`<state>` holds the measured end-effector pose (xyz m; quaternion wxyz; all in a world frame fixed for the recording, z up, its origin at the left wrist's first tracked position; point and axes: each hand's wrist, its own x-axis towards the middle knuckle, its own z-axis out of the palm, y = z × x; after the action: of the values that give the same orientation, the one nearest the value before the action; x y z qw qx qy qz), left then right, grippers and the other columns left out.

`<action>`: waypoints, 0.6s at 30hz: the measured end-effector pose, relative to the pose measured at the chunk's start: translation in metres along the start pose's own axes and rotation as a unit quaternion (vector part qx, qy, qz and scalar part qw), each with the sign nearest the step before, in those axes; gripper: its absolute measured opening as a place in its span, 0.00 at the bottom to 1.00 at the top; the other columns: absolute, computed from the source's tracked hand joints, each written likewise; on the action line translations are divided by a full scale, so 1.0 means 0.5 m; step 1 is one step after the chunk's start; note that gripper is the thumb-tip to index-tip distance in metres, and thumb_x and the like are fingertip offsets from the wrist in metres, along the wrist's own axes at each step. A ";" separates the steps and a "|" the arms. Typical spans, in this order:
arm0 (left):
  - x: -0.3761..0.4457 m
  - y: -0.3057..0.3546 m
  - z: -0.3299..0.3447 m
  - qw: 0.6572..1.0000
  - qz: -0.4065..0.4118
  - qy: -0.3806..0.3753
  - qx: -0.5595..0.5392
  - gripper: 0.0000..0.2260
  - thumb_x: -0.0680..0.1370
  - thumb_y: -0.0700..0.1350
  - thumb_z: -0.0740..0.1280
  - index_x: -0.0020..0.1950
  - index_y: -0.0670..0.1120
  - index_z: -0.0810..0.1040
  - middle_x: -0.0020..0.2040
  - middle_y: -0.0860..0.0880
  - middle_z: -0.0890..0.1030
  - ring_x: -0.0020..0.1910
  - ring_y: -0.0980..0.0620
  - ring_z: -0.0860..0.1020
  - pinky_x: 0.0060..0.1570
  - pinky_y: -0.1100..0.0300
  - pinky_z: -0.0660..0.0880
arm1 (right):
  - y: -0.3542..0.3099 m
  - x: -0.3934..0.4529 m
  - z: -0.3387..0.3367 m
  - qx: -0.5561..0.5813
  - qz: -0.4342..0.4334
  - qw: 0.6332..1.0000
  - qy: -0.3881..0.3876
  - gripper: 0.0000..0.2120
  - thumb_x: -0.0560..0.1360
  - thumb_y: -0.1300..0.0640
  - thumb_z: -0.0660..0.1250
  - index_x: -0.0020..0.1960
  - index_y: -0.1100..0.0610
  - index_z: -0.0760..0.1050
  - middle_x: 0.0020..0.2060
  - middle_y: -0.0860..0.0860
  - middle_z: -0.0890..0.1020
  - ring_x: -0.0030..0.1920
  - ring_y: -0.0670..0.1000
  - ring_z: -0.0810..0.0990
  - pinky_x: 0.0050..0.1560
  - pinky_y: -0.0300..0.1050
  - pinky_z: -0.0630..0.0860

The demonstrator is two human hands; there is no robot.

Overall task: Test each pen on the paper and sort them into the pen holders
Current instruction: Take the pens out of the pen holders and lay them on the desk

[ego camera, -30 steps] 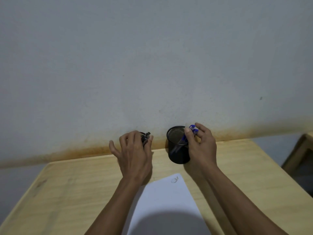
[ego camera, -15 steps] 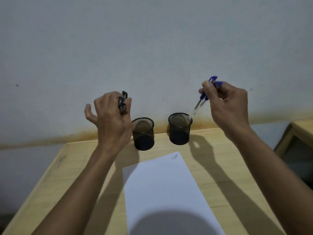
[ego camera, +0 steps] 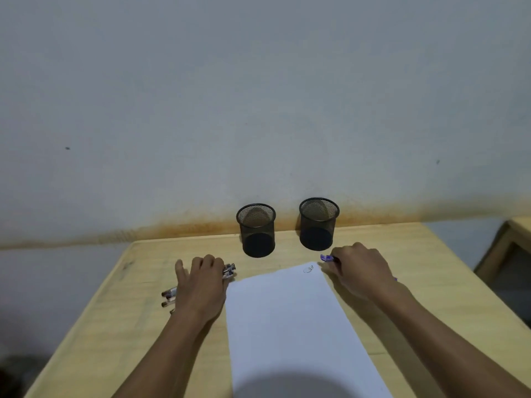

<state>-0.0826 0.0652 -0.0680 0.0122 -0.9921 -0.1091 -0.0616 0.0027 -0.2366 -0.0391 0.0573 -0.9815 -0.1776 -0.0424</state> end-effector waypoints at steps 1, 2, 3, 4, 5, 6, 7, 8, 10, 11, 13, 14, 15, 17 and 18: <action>0.007 -0.001 0.004 1.000 -0.008 0.003 -0.014 0.14 0.82 0.58 0.54 0.61 0.52 0.70 0.62 0.52 0.73 0.64 0.48 0.68 0.70 0.40 0.52 | 0.004 0.004 0.009 -0.002 0.002 1.000 0.001 0.15 0.84 0.44 0.57 0.52 0.53 0.77 0.45 0.50 0.80 0.54 0.57 0.77 0.44 0.48 0.63; 0.015 -0.001 0.007 0.999 -0.017 0.005 -0.027 0.16 0.81 0.60 0.54 0.61 0.52 0.70 0.62 0.52 0.73 0.64 0.48 0.68 0.69 0.41 0.54 | 0.009 0.007 0.015 0.006 0.006 1.000 0.004 0.16 0.83 0.43 0.58 0.53 0.53 0.78 0.47 0.50 0.82 0.54 0.57 0.77 0.44 0.48 0.64; 0.021 -0.001 0.008 0.999 -0.026 0.006 -0.042 0.18 0.81 0.62 0.55 0.62 0.53 0.70 0.62 0.52 0.73 0.64 0.48 0.69 0.68 0.42 0.55 | 0.013 0.009 0.019 0.021 0.014 1.000 0.010 0.16 0.83 0.43 0.59 0.54 0.53 0.78 0.49 0.50 0.83 0.54 0.57 0.78 0.43 0.48 0.65; 0.027 -0.002 0.010 0.998 -0.034 0.005 -0.059 0.20 0.80 0.64 0.55 0.64 0.53 0.70 0.64 0.52 0.73 0.65 0.47 0.68 0.68 0.42 0.55 | 0.017 0.011 0.023 0.040 0.022 0.999 0.016 0.16 0.82 0.43 0.60 0.56 0.53 0.78 0.50 0.50 0.83 0.54 0.57 0.78 0.43 0.48 0.66; 0.031 -0.003 0.013 0.996 -0.040 0.006 -0.076 0.23 0.79 0.65 0.56 0.66 0.53 0.69 0.65 0.52 0.72 0.66 0.47 0.68 0.68 0.42 0.54 | 0.022 0.011 0.027 0.059 0.031 0.998 0.021 0.15 0.82 0.43 0.62 0.57 0.54 0.78 0.51 0.51 0.82 0.55 0.58 0.78 0.42 0.48 0.68; 0.032 -0.005 0.015 0.995 -0.043 0.009 -0.092 0.26 0.78 0.67 0.57 0.69 0.52 0.68 0.67 0.52 0.72 0.67 0.47 0.67 0.68 0.42 0.54 | 0.026 0.011 0.031 0.076 0.038 0.996 0.024 0.15 0.81 0.44 0.63 0.57 0.54 0.78 0.51 0.51 0.82 0.55 0.58 0.78 0.42 0.48 0.69; 0.030 -0.007 0.018 0.993 -0.042 0.015 -0.107 0.29 0.77 0.68 0.57 0.71 0.52 0.66 0.69 0.52 0.71 0.69 0.47 0.66 0.69 0.42 0.53 | 0.032 0.010 0.035 0.090 0.043 0.995 0.027 0.15 0.81 0.44 0.64 0.57 0.54 0.78 0.52 0.52 0.82 0.56 0.59 0.78 0.42 0.48 0.69; 0.026 -0.010 0.021 0.991 -0.040 0.025 -0.122 0.31 0.76 0.69 0.57 0.73 0.51 0.65 0.70 0.52 0.70 0.70 0.47 0.66 0.70 0.42 0.51 | 0.036 0.008 0.037 0.098 0.044 0.994 0.031 0.16 0.80 0.44 0.64 0.58 0.55 0.77 0.52 0.52 0.82 0.56 0.59 0.78 0.42 0.49 0.70; 0.011 -0.014 0.024 0.985 -0.038 0.064 -0.157 0.34 0.76 0.69 0.53 0.74 0.49 0.64 0.72 0.51 0.69 0.72 0.49 0.64 0.72 0.42 0.50 | 0.043 0.002 0.039 0.102 0.043 0.993 0.042 0.18 0.80 0.43 0.64 0.62 0.54 0.78 0.57 0.52 0.82 0.59 0.59 0.77 0.45 0.51 0.73; -0.001 -0.015 0.026 0.979 -0.038 0.093 -0.176 0.33 0.76 0.69 0.52 0.73 0.49 0.65 0.72 0.50 0.70 0.72 0.49 0.64 0.72 0.42 0.50 | 0.045 -0.002 0.038 0.106 0.047 0.992 0.048 0.20 0.80 0.43 0.64 0.66 0.54 0.77 0.61 0.52 0.81 0.61 0.59 0.76 0.48 0.52 0.74; -0.033 -0.012 0.025 0.967 -0.041 0.145 -0.203 0.31 0.77 0.66 0.51 0.71 0.48 0.68 0.71 0.49 0.71 0.72 0.49 0.65 0.72 0.43 0.54 | 0.045 -0.013 0.036 0.135 0.056 0.987 0.065 0.22 0.80 0.43 0.65 0.69 0.55 0.76 0.65 0.51 0.79 0.64 0.58 0.75 0.52 0.53 0.75; -0.052 -0.009 0.023 0.963 -0.044 0.165 -0.210 0.29 0.77 0.65 0.53 0.70 0.48 0.70 0.70 0.48 0.72 0.71 0.48 0.66 0.72 0.43 0.56 | 0.043 -0.021 0.034 0.151 0.057 0.984 0.074 0.22 0.80 0.44 0.65 0.69 0.54 0.76 0.65 0.51 0.79 0.64 0.57 0.75 0.52 0.52 0.75; -0.072 -0.007 0.023 0.960 -0.044 0.177 -0.213 0.27 0.77 0.63 0.54 0.69 0.48 0.71 0.70 0.48 0.72 0.71 0.47 0.67 0.71 0.43 0.58 | 0.040 -0.032 0.034 0.165 0.054 0.981 0.083 0.20 0.80 0.45 0.66 0.68 0.54 0.77 0.64 0.50 0.79 0.63 0.57 0.76 0.51 0.51 0.74; -0.116 0.000 0.025 0.960 -0.043 0.180 -0.210 0.25 0.78 0.61 0.55 0.68 0.48 0.71 0.69 0.48 0.73 0.70 0.47 0.69 0.69 0.42 0.61 | 0.028 -0.054 0.034 0.195 0.039 0.975 0.100 0.15 0.80 0.48 0.66 0.63 0.54 0.79 0.58 0.49 0.80 0.59 0.57 0.77 0.48 0.49 0.72; -0.137 0.002 0.027 0.962 -0.043 0.176 -0.206 0.24 0.78 0.61 0.55 0.68 0.48 0.71 0.68 0.48 0.73 0.69 0.46 0.69 0.69 0.42 0.62 | 0.017 -0.066 0.034 0.213 0.031 0.971 0.106 0.13 0.80 0.49 0.67 0.61 0.53 0.80 0.56 0.48 0.80 0.58 0.56 0.77 0.48 0.48 0.71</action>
<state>-0.1469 0.0498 -0.0897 -0.1760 -0.9409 -0.1332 -0.2570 -0.0241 -0.2537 -0.0602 0.2848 -0.9416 -0.1450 -0.1061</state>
